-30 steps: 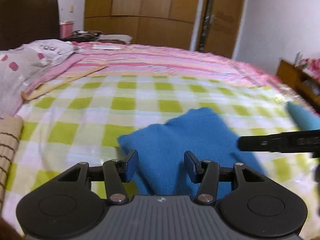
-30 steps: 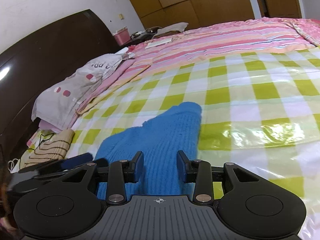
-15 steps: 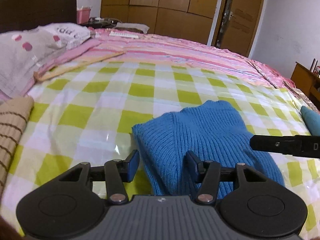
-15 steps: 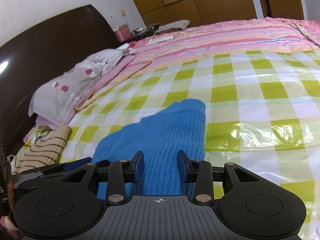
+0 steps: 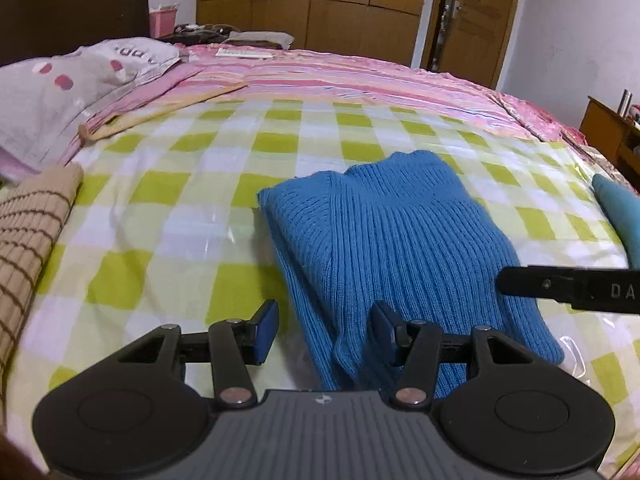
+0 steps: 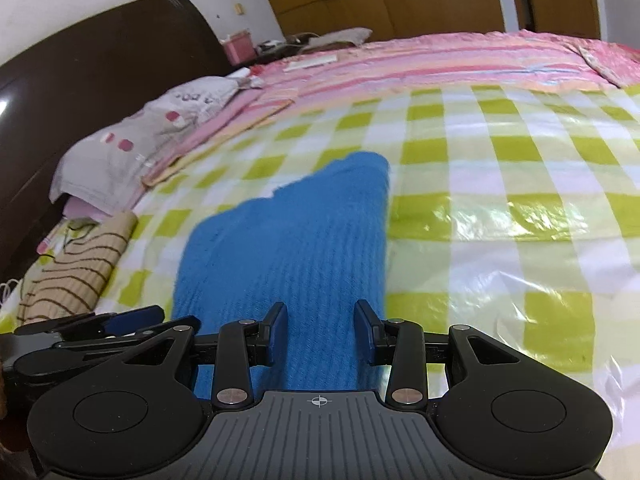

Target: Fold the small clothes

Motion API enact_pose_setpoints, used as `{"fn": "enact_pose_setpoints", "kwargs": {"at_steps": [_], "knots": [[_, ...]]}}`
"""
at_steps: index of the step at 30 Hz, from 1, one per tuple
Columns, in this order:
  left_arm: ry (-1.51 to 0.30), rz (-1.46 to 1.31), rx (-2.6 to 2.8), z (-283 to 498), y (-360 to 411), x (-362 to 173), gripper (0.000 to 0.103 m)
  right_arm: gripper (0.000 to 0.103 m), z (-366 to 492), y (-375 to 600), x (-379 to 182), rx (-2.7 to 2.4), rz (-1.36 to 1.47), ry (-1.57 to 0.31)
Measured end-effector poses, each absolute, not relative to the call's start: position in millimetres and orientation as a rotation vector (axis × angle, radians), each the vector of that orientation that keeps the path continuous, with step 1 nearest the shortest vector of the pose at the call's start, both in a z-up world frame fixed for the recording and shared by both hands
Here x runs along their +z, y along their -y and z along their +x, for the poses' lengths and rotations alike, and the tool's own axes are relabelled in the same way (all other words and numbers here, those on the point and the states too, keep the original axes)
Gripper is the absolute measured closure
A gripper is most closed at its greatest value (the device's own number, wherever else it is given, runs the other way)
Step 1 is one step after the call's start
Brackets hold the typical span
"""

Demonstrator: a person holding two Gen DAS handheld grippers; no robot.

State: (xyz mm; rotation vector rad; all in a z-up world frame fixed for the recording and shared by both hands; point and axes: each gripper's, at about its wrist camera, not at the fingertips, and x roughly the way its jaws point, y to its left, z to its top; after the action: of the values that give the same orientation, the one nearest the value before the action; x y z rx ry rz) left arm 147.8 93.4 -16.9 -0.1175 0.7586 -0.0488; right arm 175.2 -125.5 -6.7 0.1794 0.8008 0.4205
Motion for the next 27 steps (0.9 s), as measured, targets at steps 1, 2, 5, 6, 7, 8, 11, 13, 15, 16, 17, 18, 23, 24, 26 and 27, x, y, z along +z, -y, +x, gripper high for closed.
{"fn": "enact_pose_setpoints", "kwargs": {"at_steps": [1, 2, 5, 6, 7, 8, 11, 13, 15, 16, 17, 18, 23, 24, 26, 27], "knots": [[-0.758, -0.121, -0.045, 147, -93, -15, 0.045, 0.066, 173, 126, -5, 0.415, 0.180, -0.800], [-0.756, -0.122, -0.044, 146, -93, -13, 0.045, 0.066, 171, 127, -4, 0.414, 0.181, -0.796], [-0.749, -0.116, -0.040, 140, -92, -10, 0.045, 0.066, 161, 129, 2, 0.405, 0.169, -0.778], [-0.747, -0.111, -0.040, 137, -91, -9, 0.045, 0.066, 158, 129, 3, 0.400, 0.159, -0.775], [-0.745, -0.107, -0.038, 135, -90, -8, 0.045, 0.066, 155, 129, 4, 0.395, 0.148, -0.773], [-0.742, -0.099, -0.037, 132, -89, -7, 0.045, 0.066, 152, 129, 4, 0.391, 0.138, -0.773], [-0.742, -0.067, -0.037, 123, -83, -7, 0.045, 0.066, 145, 129, 2, 0.374, 0.119, -0.787], [-0.749, -0.054, -0.042, 118, -80, -9, 0.045, 0.066, 141, 130, -2, 0.365, 0.121, -0.804], [-0.760, -0.048, -0.046, 114, -77, -11, 0.045, 0.066, 137, 130, -6, 0.356, 0.112, -0.813], [-0.767, -0.042, -0.049, 113, -75, -12, 0.045, 0.066, 134, 131, -7, 0.350, 0.108, -0.818], [-0.772, -0.033, -0.048, 111, -73, -14, 0.044, 0.066, 132, 131, -9, 0.345, 0.104, -0.821], [-0.777, -0.026, -0.047, 110, -72, -16, 0.044, 0.066, 130, 131, -9, 0.342, 0.101, -0.823], [-0.781, -0.003, -0.043, 104, -68, -19, 0.044, 0.066, 119, 133, -9, 0.330, 0.091, -0.823], [-0.780, -0.001, -0.042, 103, -67, -18, 0.044, 0.066, 117, 132, -8, 0.329, 0.084, -0.823], [-0.778, 0.001, -0.041, 99, -66, -18, 0.044, 0.066, 112, 130, -9, 0.327, 0.066, -0.822], [-0.776, 0.002, -0.041, 97, -65, -17, 0.044, 0.066, 109, 128, -9, 0.326, 0.054, -0.820]]}}
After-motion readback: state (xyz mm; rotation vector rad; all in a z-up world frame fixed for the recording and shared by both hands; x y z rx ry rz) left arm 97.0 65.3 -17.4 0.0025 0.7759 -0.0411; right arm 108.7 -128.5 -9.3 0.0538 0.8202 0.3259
